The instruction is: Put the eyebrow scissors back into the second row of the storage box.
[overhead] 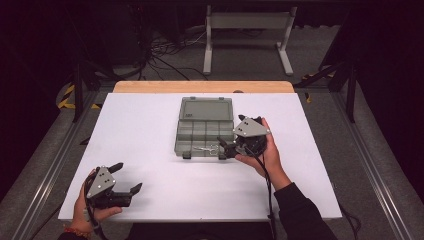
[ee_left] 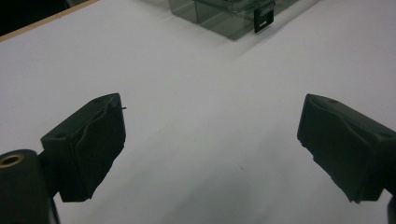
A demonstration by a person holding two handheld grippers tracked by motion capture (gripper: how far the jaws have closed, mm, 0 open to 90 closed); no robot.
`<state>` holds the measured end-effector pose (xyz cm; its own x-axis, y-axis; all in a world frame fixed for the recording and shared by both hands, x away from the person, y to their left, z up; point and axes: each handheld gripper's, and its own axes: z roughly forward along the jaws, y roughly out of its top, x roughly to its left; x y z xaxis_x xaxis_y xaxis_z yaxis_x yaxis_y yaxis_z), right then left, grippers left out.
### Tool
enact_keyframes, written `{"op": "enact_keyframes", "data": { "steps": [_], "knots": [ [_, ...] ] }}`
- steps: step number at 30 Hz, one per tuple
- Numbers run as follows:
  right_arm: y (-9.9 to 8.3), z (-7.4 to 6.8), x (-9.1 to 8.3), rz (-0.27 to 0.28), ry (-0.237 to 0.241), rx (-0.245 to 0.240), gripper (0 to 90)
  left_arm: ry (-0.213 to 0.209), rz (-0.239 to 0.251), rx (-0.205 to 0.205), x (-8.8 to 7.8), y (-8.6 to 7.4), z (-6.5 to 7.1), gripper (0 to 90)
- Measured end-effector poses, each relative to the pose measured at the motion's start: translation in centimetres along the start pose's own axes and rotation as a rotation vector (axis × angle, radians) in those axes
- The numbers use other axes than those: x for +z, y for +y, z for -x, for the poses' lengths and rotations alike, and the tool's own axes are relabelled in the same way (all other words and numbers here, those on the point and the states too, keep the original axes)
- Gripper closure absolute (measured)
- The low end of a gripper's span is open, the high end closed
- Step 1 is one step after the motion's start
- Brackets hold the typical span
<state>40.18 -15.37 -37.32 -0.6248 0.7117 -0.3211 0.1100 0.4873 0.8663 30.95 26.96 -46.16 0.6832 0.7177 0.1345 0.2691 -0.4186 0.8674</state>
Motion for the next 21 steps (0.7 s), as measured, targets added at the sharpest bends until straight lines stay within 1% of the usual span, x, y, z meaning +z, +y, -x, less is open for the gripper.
{"op": "enact_keyframes", "data": {
  "steps": [4, 5, 9, 10, 14, 15, 16, 18, 21],
  "knots": [
    [-0.1, 0.1, -0.3, -0.014, 0.01, -0.006, 6.2, -0.006, 0.001, 0.003, 0.0, 0.0, 0.0, 8.5],
    [-0.2, 0.1, -0.4, -0.012, 0.004, -0.006, 6.2, -0.006, 0.001, 0.001, 0.1, 0.0, 0.0, 8.4],
    [-0.3, 0.3, -0.7, -0.005, 0.002, 0.006, 6.2, -0.007, 0.001, 0.001, 0.1, 0.0, 0.0, 8.4],
    [-0.4, 0.4, -0.9, 0.002, 0.012, 0.022, 6.2, -0.005, 0.0, 0.003, 0.1, 0.0, 0.0, 8.4],
    [-0.6, 0.5, -1.0, -0.005, 0.016, 0.02, 6.1, -0.007, -0.002, 0.002, 0.1, 0.0, 0.0, 8.4],
    [-0.6, 0.5, -1.1, -0.021, 0.016, 0.017, 6.0, -0.002, -0.001, 0.005, 0.1, 0.0, 0.0, 8.4],
    [-0.7, 0.5, -1.2, -0.025, 0.016, 0.015, 6.0, -0.005, 0.0, 0.001, 0.1, 0.0, 0.0, 8.4],
    [-0.7, 0.6, -1.3, -0.024, 0.023, 0.02, 6.0, -0.004, 0.0, -0.001, 0.1, 0.0, 0.0, 8.3],
    [-0.8, 0.6, -1.5, -0.028, 0.019, 0.015, 6.0, -0.005, 0.001, 0.0, 0.1, 0.0, 0.0, 8.3]
  ]
}}
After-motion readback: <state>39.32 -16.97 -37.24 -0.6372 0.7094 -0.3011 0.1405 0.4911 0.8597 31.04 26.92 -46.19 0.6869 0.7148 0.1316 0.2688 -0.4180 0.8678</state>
